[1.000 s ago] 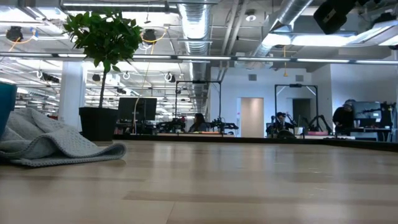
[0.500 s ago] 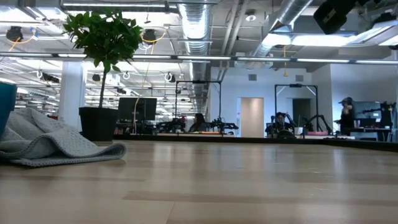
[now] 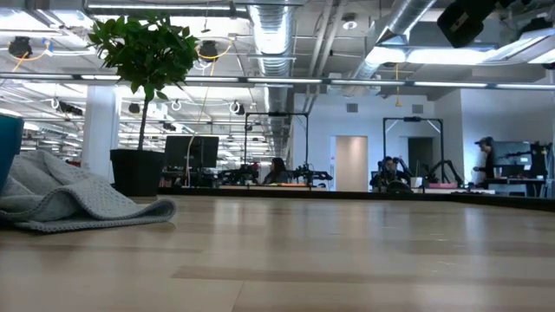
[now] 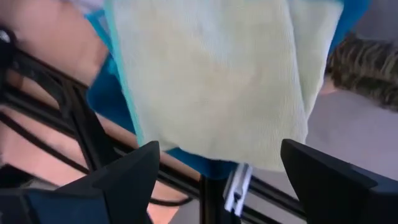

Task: Fold microfiber towels
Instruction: Fold the gray microfiber towel

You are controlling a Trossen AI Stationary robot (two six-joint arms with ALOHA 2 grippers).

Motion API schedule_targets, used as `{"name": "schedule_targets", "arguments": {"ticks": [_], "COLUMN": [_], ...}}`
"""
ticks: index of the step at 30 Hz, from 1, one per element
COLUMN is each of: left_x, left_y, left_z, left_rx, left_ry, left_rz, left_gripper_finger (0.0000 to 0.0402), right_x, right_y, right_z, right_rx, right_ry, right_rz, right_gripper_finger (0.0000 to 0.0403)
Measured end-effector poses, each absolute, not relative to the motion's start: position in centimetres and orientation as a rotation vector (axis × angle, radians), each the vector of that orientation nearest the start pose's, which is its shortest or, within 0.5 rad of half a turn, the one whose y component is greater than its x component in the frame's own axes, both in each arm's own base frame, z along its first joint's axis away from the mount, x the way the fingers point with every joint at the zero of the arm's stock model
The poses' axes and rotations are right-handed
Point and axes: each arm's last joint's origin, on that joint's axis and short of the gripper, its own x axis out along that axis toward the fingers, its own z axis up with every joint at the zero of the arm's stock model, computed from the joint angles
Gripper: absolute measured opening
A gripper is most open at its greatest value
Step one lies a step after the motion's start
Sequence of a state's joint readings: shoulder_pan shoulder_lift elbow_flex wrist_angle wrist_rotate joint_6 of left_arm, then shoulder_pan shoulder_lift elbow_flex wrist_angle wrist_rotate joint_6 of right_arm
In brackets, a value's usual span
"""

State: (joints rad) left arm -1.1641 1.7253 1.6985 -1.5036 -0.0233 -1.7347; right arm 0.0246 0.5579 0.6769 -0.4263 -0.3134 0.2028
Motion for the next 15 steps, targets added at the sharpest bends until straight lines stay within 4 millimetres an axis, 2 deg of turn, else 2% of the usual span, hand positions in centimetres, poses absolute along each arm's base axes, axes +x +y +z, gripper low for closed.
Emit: {"name": "schedule_targets", "arguments": {"ticks": [5, 7, 10, 15], "left_x": [12.2, 12.4, 12.7, 12.7], "left_y": [-27.1, -27.0, -27.2, -27.0], "left_z": [33.0, 32.7, 31.0, 27.6], "left_rx": [-0.419, -0.382, -0.294, -0.243], "left_ry": [1.367, 1.308, 1.276, 1.34], "left_rz": [0.452, 0.437, 0.402, 0.42], "left_gripper_finger": [0.0329, 0.0329, 0.0329, 0.0329], "right_x": [12.3, 12.3, 12.3, 12.3], "right_y": [1.2, 1.2, 1.2, 1.2], "right_z": [30.3, 30.3, 30.3, 30.3], "right_rx": [0.244, 0.244, 0.244, 0.244], "right_ry": [0.339, 0.339, 0.339, 0.339], "right_rz": [0.303, 0.304, 0.304, 0.304], "right_gripper_finger": [0.0127, 0.0127, 0.0127, 0.0127]}}
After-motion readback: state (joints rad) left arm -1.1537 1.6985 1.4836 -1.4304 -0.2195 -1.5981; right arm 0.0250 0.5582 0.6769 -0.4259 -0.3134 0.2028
